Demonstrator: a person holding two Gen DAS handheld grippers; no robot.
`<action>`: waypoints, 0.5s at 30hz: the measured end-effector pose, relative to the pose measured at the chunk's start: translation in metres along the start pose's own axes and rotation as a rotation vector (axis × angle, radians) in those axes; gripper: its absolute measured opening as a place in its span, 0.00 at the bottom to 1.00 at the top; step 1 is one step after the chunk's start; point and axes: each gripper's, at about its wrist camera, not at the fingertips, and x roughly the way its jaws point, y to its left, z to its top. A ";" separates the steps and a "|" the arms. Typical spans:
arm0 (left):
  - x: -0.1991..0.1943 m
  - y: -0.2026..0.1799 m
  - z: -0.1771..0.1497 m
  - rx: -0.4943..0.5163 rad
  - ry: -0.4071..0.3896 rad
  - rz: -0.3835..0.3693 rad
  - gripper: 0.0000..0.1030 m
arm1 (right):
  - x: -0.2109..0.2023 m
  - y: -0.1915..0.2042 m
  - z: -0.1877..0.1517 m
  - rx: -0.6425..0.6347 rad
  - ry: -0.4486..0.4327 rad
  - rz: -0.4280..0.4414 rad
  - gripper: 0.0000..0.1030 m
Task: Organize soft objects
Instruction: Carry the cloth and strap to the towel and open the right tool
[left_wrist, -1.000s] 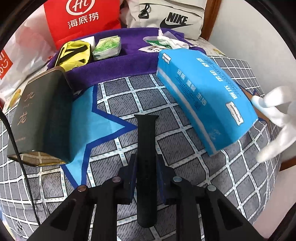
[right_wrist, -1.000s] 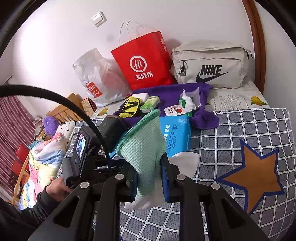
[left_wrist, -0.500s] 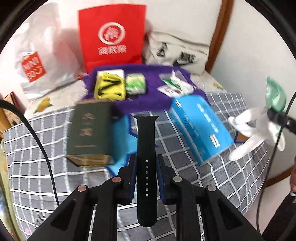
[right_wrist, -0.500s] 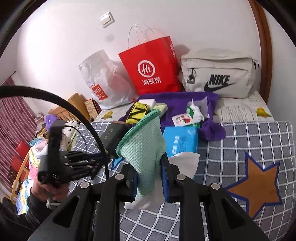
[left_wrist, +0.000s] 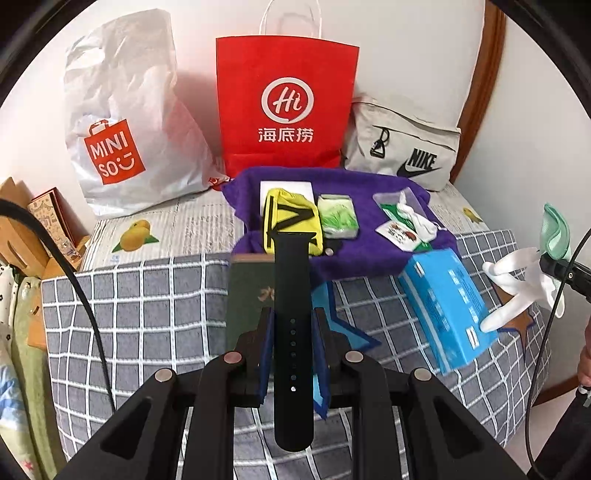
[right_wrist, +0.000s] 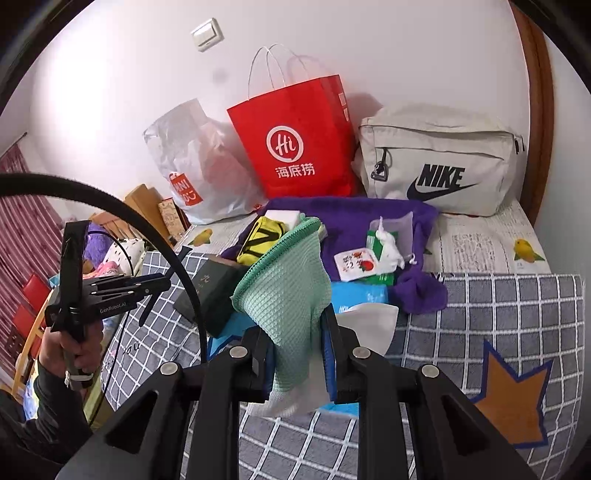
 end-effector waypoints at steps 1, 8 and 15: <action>0.002 0.001 0.003 0.001 -0.001 -0.001 0.19 | 0.001 -0.001 0.004 -0.001 -0.001 -0.003 0.20; 0.016 0.013 0.030 0.000 -0.009 0.014 0.19 | 0.014 -0.012 0.032 -0.001 -0.012 -0.019 0.20; 0.027 0.020 0.051 -0.018 -0.030 0.013 0.19 | 0.037 -0.026 0.054 0.008 -0.004 -0.037 0.20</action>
